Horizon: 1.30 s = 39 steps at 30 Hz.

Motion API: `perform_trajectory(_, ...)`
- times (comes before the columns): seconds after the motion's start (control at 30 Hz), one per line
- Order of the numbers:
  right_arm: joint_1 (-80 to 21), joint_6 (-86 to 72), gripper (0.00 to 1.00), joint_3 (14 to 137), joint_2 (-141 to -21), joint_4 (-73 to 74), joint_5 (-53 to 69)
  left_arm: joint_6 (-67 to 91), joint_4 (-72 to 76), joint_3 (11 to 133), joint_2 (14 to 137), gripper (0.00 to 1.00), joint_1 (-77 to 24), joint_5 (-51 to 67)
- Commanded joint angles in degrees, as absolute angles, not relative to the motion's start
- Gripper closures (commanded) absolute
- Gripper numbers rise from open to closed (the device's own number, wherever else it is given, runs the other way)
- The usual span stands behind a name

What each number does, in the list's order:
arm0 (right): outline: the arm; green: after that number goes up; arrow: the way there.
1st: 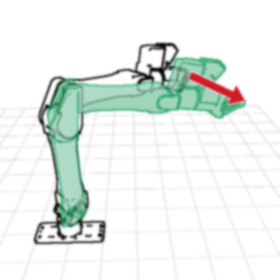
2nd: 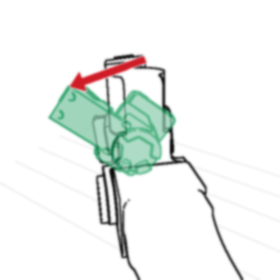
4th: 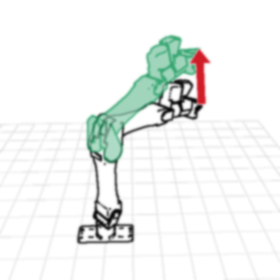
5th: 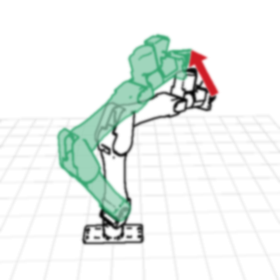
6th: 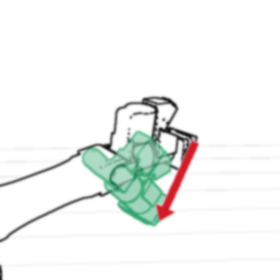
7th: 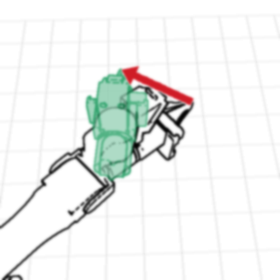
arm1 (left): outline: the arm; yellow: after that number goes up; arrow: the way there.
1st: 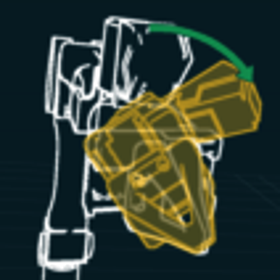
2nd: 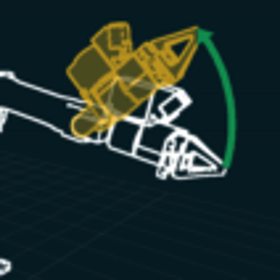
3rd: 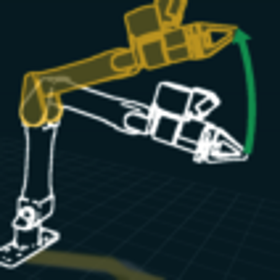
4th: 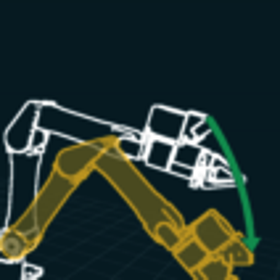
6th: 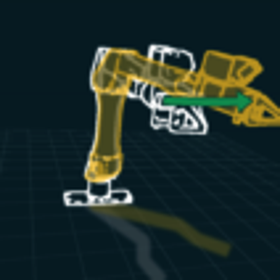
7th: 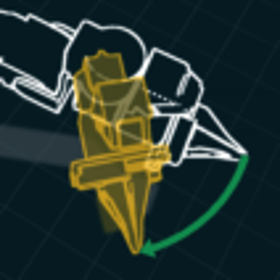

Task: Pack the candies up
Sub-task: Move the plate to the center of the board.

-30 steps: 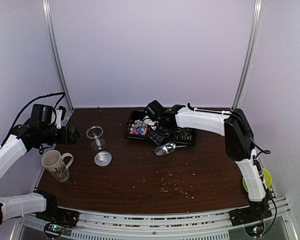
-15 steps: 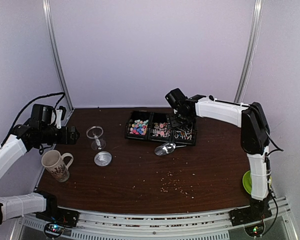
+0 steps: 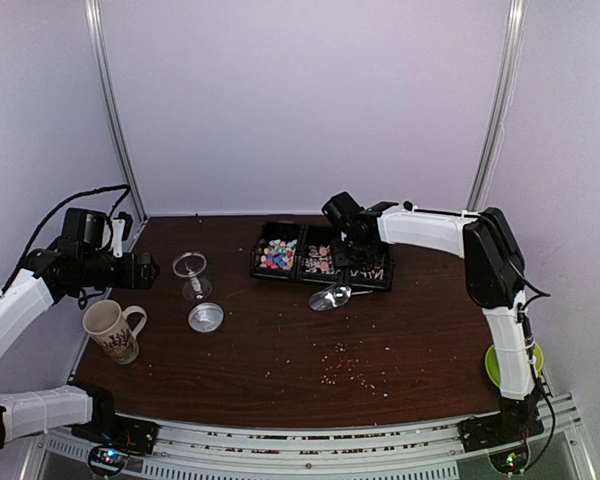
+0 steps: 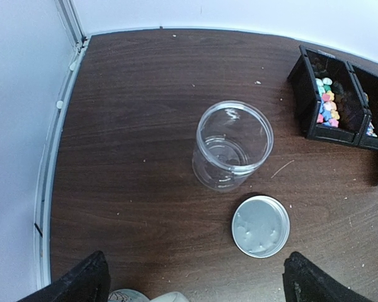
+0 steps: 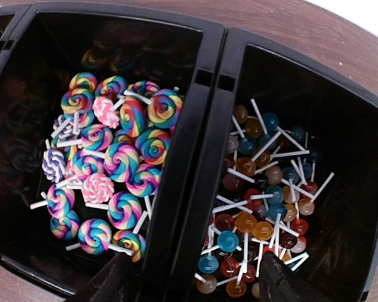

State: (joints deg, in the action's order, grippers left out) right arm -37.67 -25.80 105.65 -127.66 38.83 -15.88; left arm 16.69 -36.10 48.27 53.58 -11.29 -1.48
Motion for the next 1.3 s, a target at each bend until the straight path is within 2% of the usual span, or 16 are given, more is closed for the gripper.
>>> perform_trajectory(0.0, -37.88, -24.8, 0.44, 107.56, -129.08, 39.63, -15.71, 16.93, -34.19, 48.87, 53.84, 0.02, -11.09, -0.87)
perform_trajectory(0.1, -37.88, -23.95, 0.54, 107.58, -129.37, 39.55, -15.35, 16.88, -34.16, 48.95, 53.88, 0.02, -11.11, -0.82)
perform_trajectory(0.37, -38.37, -20.23, 0.64, 107.83, -129.71, 38.01, -13.38, 16.88, -34.17, 48.93, 53.95, 0.02, -11.14, -0.74)
perform_trajectory(0.77, -41.54, -9.26, 0.68, 113.29, -133.51, 38.53, -12.55, 16.93, -34.19, 48.87, 54.15, 0.02, -11.16, -0.62)
perform_trajectory(1.17, -42.71, -1.77, 0.67, 114.35, -133.57, 37.19, -10.82, 16.88, -34.18, 48.95, 54.48, 0.02, -11.14, -0.27)
perform_trajectory(1.27, -42.72, 0.0, 0.64, 114.34, -133.24, 37.03, -10.85, 16.93, -34.19, 48.96, 54.57, 0.02, -11.1, -0.18)
